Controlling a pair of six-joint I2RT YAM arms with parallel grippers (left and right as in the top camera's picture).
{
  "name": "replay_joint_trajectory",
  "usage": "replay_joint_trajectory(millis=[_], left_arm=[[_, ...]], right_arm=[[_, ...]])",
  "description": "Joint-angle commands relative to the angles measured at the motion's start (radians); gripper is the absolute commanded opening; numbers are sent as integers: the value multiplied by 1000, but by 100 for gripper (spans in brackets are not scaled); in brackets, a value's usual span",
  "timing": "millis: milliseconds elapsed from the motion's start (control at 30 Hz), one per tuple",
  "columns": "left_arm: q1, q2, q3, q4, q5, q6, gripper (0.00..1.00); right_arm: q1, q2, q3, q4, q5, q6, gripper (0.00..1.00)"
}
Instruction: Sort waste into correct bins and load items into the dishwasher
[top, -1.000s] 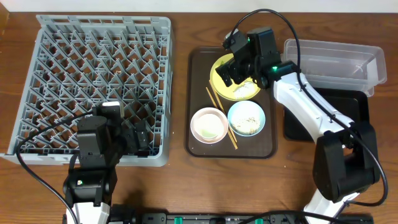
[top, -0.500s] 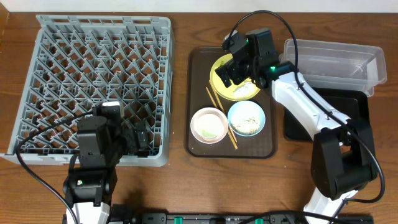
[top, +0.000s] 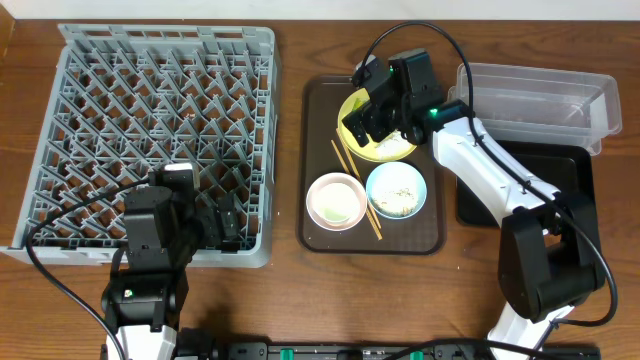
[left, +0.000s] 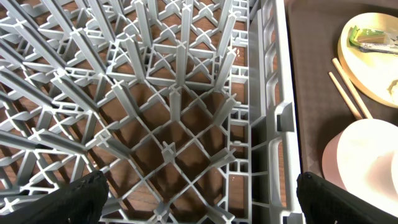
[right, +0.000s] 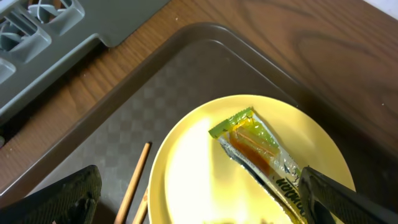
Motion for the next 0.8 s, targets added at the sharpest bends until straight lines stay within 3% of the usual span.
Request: replay_joint_trajectory(millis=[0, 767], left_arm=[[-4, -2, 25, -1, -2, -12, 99], [-4, -2, 25, -1, -2, -12, 99]], right_arm=[[9, 5, 19, -11, -1, 0, 99], [23, 5, 17, -45, 59, 123, 99]])
